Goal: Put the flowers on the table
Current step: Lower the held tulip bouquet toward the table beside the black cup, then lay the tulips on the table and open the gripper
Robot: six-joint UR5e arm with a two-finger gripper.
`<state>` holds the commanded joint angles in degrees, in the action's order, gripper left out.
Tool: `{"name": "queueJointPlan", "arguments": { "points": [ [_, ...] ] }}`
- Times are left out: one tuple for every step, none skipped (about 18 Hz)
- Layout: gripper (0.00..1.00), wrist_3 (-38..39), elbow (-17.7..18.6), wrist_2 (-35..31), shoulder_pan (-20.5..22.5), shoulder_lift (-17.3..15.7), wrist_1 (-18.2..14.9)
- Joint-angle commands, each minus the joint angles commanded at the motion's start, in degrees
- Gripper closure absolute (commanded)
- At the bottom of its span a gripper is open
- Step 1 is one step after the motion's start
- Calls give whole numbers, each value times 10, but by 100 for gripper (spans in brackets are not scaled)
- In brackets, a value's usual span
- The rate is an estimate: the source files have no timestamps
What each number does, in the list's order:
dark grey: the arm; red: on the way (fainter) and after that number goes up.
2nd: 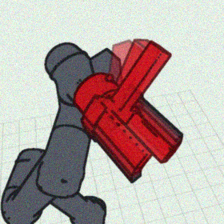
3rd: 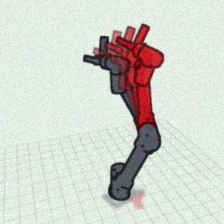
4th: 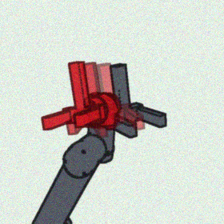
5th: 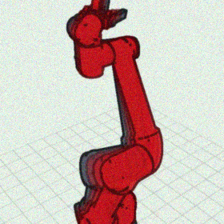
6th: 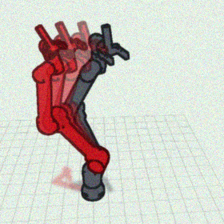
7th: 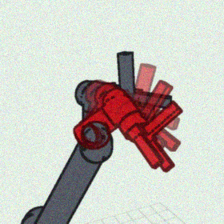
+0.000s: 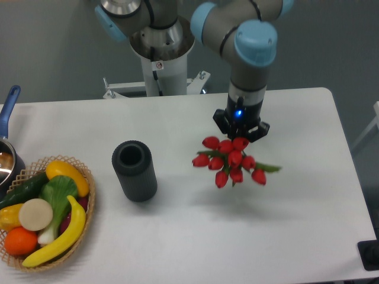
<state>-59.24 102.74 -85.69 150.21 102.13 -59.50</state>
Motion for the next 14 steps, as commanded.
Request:
{"name": "queueJointPlan", "arguments": {
  "points": [
    [75,-1,1,-4,0,3,0],
    [75,0,2,-17,0,7,1],
    [75,0,1,-29,-1,11,0],
    [75,0,3,-34,-1,15,0],
    [75,0,4,-34,-2,17,1],
    [75,2,4,-34,-2,19,0],
    [75,7,4,-33,-2,19,1],
    [75,9,4,-33,-2,19,2],
    [75,9,1,-30,-2,20,3],
    [74,8,-1,-28,-2,21,4],
    [74,8,-3,-27,-2,25,4],
    [74,8,-3,-27,-2,28,5],
    [74,8,-3,-28,-2,31,6],
    [74,8,-3,-27,-2,34,6]
  ]
}}
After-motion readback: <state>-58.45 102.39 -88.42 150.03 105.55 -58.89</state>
